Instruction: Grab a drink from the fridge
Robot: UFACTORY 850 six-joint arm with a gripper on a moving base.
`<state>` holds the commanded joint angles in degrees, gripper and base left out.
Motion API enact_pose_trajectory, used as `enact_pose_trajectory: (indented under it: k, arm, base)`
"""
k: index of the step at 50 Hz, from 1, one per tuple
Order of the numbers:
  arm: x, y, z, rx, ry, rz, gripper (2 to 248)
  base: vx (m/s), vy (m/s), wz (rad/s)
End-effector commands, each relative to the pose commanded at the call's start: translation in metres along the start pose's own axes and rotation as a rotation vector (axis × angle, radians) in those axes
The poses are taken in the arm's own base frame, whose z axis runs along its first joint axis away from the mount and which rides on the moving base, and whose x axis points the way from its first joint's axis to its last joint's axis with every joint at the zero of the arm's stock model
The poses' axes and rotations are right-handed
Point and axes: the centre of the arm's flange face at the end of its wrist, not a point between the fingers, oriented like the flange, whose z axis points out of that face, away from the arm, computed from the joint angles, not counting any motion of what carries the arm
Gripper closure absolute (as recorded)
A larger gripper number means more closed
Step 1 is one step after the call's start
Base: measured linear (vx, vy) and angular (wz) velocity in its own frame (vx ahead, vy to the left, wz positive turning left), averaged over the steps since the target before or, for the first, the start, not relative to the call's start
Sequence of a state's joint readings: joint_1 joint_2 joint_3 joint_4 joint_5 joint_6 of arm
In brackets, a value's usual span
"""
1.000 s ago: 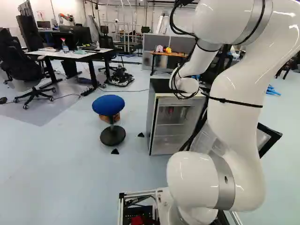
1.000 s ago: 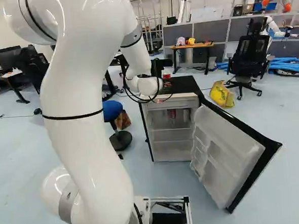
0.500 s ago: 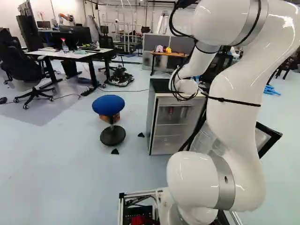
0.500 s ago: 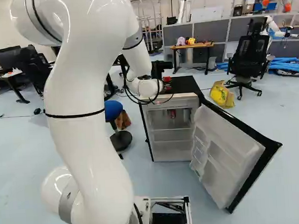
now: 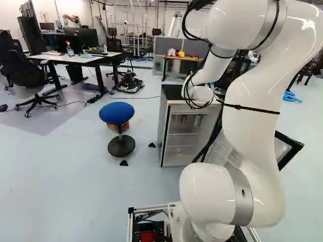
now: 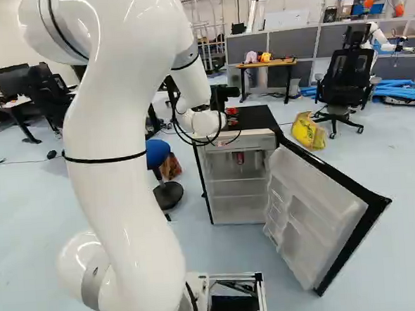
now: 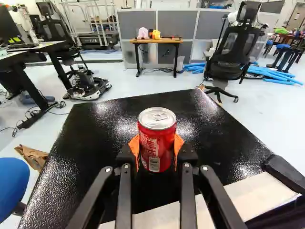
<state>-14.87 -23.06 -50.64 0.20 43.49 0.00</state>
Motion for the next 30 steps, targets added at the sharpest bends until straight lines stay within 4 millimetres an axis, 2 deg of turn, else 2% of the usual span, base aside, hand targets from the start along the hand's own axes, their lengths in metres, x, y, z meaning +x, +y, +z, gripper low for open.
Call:
enact_pose_trajectory:
  k: [15,16,20,21,26,27,30]
  arm:
    - [0.0,0.0,0.0,0.0,0.0,0.0,158]
    - [0.0,0.0,0.0,0.0,0.0,0.0,146]
    - [0.0,0.0,0.0,0.0,0.0,0.0,146]
    - [0.0,0.0,0.0,0.0,0.0,0.0,113]
    - [0.0,0.0,0.0,0.0,0.0,0.0,113]
    - [0.0,0.0,0.0,0.0,0.0,0.0,79]
    - [-0.0002,0.0002,-0.0008,0.0,0.0,0.0,79]
  base:
    - [0.0,0.0,0.0]
    - [0.0,0.0,0.0]
    - [0.0,0.0,0.0]
    - [0.0,0.0,0.0]
    - [0.0,0.0,0.0]
    - [0.0,0.0,0.0]
    - [0.0,0.0,0.0]
